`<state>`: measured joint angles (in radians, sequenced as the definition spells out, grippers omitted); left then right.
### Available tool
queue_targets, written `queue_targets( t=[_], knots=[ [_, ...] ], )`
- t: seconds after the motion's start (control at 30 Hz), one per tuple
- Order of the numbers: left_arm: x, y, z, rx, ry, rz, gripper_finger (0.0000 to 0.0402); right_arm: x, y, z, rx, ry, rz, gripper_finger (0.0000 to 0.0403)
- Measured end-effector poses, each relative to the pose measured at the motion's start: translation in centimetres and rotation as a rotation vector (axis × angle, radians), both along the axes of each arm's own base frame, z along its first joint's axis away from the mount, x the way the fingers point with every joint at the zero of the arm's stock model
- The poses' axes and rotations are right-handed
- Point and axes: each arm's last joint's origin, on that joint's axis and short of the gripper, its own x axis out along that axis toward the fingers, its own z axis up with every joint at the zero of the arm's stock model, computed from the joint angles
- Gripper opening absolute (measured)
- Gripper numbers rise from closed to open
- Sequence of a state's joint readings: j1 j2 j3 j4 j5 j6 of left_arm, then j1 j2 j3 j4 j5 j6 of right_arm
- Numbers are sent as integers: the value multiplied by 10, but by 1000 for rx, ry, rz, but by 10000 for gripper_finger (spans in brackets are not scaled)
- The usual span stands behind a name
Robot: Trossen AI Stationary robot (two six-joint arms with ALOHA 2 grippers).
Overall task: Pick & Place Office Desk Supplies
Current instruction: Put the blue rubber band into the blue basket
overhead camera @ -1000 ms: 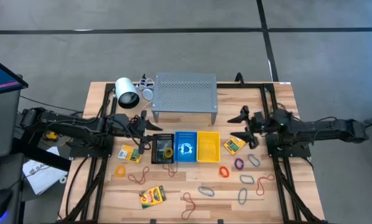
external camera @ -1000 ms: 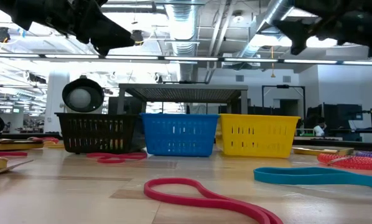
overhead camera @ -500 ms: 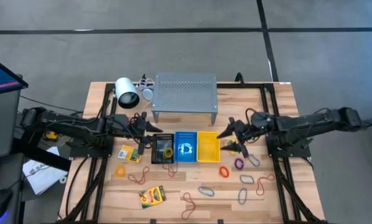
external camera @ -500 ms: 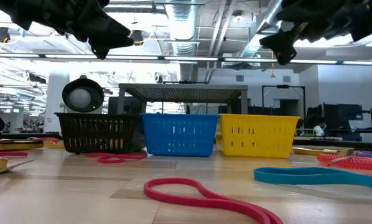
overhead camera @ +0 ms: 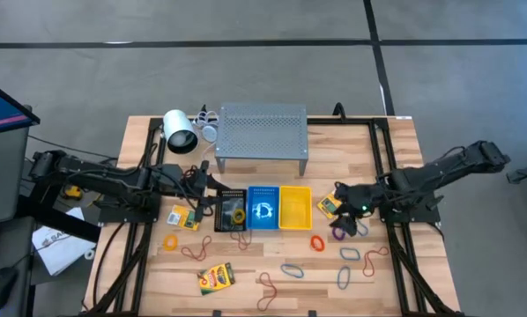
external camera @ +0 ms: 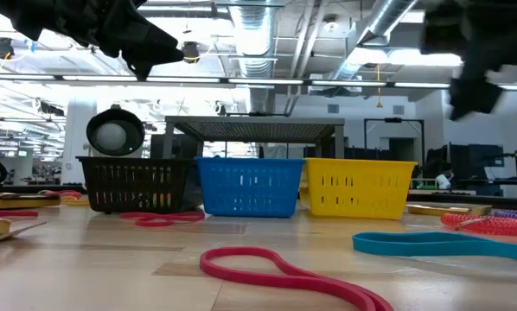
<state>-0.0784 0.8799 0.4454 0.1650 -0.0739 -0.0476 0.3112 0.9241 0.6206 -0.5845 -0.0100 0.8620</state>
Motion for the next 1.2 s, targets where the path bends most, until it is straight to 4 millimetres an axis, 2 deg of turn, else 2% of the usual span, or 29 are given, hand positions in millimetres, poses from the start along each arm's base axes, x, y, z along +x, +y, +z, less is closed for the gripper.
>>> queue_targets(
  t=[0.2,0.43,0.9,1.2],
  knots=[
    [0,0,0,23,1,-6,137,-16,16,-6,80,155,-119,265],
    [0,0,-1,16,12,-5,137,-31,32,-26,-13,375,-258,265],
    [0,0,-1,8,11,-2,137,-22,56,-68,-157,576,-336,265],
    [-1,0,-2,-29,23,9,137,-12,64,-89,-205,612,-317,265]
  ],
)
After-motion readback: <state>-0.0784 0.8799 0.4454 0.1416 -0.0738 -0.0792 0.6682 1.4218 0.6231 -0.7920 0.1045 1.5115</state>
